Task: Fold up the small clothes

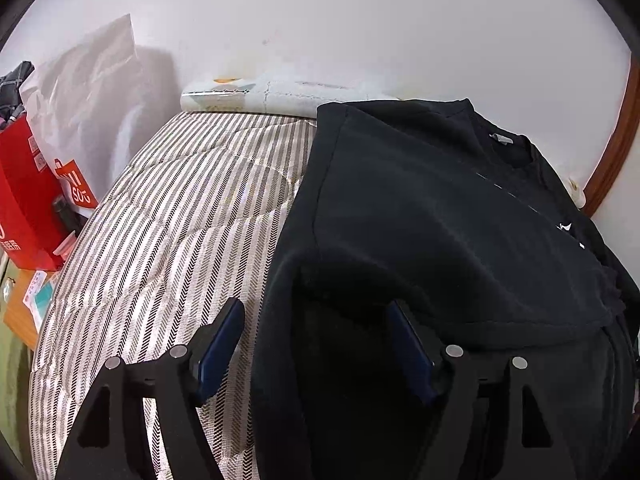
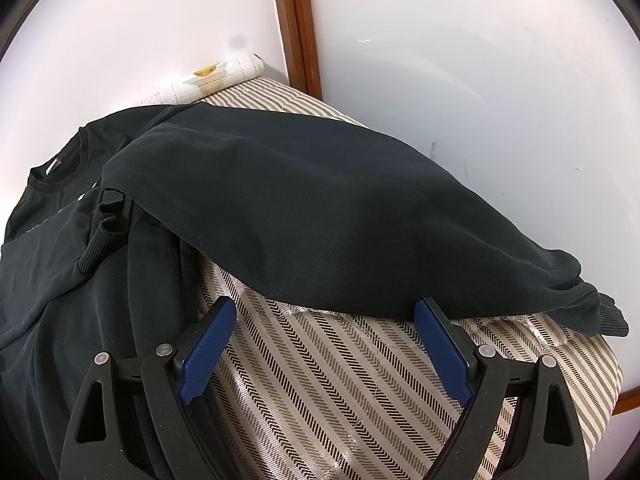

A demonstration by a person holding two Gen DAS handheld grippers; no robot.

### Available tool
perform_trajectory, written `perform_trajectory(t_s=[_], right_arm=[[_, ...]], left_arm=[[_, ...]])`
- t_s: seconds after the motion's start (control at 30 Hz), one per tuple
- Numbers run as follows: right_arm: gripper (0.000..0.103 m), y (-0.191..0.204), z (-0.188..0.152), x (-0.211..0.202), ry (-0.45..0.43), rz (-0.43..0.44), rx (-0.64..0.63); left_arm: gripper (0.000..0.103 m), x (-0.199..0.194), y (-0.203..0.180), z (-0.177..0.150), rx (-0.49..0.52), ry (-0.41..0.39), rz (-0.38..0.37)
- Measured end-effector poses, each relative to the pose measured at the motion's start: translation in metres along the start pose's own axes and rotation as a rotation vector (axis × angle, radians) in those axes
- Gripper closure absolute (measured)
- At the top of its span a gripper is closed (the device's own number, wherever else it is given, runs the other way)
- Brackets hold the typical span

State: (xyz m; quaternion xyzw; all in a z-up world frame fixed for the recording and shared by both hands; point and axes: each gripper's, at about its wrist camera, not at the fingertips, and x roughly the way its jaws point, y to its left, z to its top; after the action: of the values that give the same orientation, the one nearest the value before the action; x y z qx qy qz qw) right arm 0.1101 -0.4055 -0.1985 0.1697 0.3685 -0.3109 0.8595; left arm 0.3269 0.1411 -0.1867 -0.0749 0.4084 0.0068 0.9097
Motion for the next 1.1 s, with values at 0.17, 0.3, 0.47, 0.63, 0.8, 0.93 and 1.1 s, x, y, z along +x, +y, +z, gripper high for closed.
perform_trajectory(t_s=[0.17, 0.3, 0.47, 0.63, 0.8, 0.93, 1.1], right_arm=[[0.013, 0.0001, -0.0006, -0.0004, 0.002, -0.003, -0.003], [0.013, 0.0001, 0.0002, -0.0001, 0.003, -0.006, -0.006], [0.013, 0.0003, 0.0005, -0.0001, 0.004, -0.007, -0.006], [0.013, 0.0004, 0.0009, 0.0005, 0.005, -0.009, -0.008], [0.013, 0.0006, 0.0004, 0.0007, 0.004, -0.012, -0.009], [0.014, 0.0018, -0.0007, -0.0004, 0.003, -0.022, -0.014], [0.014, 0.001, -0.0022, -0.0026, -0.003, -0.02, -0.012]], left_arm=[[0.03, -0.0005, -0.0011, 0.0002, 0.005, -0.003, 0.002], [0.03, -0.0005, -0.0015, 0.0003, 0.007, -0.005, 0.002], [0.03, -0.0005, -0.0019, 0.0003, 0.008, -0.004, 0.002], [0.03, -0.0006, -0.002, 0.0004, 0.007, -0.005, 0.003], [0.03, -0.0039, -0.0046, 0.0007, 0.022, -0.019, -0.001], [0.03, -0.006, -0.0065, 0.0003, 0.033, -0.025, -0.017], [0.03, -0.0043, -0.001, 0.0014, -0.005, -0.004, -0.06]])
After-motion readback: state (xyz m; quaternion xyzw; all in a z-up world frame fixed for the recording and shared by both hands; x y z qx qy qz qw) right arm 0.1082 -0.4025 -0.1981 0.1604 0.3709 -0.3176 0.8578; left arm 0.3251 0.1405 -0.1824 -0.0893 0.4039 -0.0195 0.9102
